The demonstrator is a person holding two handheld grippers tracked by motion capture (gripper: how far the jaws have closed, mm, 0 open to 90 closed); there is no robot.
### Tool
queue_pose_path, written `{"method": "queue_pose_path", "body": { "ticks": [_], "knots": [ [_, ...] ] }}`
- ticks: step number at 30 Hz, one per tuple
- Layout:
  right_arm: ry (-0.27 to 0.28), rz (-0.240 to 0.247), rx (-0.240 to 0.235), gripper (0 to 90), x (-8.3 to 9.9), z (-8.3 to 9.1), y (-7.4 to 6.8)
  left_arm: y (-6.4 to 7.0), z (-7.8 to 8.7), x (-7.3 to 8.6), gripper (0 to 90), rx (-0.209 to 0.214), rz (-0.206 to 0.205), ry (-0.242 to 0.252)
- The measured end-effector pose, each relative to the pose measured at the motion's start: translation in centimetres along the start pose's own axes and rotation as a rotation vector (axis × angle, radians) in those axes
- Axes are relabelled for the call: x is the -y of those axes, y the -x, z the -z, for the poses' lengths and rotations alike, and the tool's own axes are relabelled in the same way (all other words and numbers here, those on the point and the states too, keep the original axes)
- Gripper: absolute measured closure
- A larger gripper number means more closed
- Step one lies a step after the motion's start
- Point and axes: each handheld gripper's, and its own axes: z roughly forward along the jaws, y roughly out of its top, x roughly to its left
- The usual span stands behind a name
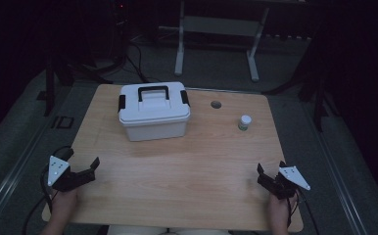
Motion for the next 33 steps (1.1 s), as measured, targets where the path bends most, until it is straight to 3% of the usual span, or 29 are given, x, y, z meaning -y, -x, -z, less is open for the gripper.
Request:
{"method": "queue_pose_path", "body": {
  "ticks": [2, 4, 8, 10, 13, 15, 16, 18, 21, 24, 27, 33],
  "knots": [
    [-0.008, 0.003, 0.002, 14.3, 0.0, -0.1, 0.0, -0.2, 0.0, 0.1, 0.9, -0.037, -0.015, -0.019],
    [-0.029, 0.000, -0.010, 14.4, -0.1, -0.2, 0.0, -0.6, -0.1, 0.0, 0.9, -0.051, 0.025, -0.069],
    [-0.062, 0.032, 0.002, 14.3, -0.3, -0.4, -0.5, -1.5, -0.1, 0.0, 0.9, -0.024, 0.103, -0.064],
    [-0.066, 0.027, -0.008, 14.0, -0.6, -0.5, -0.7, -1.7, -0.1, -0.1, 0.9, -0.004, 0.097, -0.075],
    [-0.099, -0.014, -0.079, 14.0, -1.2, -0.8, -1.0, -1.5, -0.2, -0.5, 0.8, 0.021, 0.066, -0.090],
    [-0.131, -0.003, -0.111, 14.0, -1.6, -1.1, -1.3, -1.3, -0.3, -0.7, 0.9, 0.050, 0.064, -0.081],
    [-0.137, -0.006, -0.144, 14.0, -1.8, -1.3, -1.5, -1.1, -0.4, -0.8, 0.9, 0.034, 0.062, -0.087],
    [-0.145, -0.022, -0.198, 14.0, -2.1, -1.6, -1.9, -0.9, -0.8, -0.9, 0.9, 0.060, 0.078, -0.099],
    [-0.170, 0.010, -0.295, 14.0, -2.7, -2.3, -2.8, -0.8, -1.2, -1.1, 0.9, 0.106, 0.088, -0.113],
    [-0.177, 0.017, -0.368, 13.6, -3.4, -3.1, -3.8, -0.7, -1.5, -1.4, 0.9, 0.115, 0.082, -0.120],
    [-0.172, -0.006, -0.399, 13.6, -4.1, -3.8, -4.5, -0.9, -2.0, -1.8, 1.0, 0.121, 0.092, -0.123],
    [-0.166, 0.035, -0.409, 14.6, -5.5, -5.5, -5.9, -1.3, -3.2, -2.1, 4.5, 0.130, 0.101, -0.131]
  ]
}}
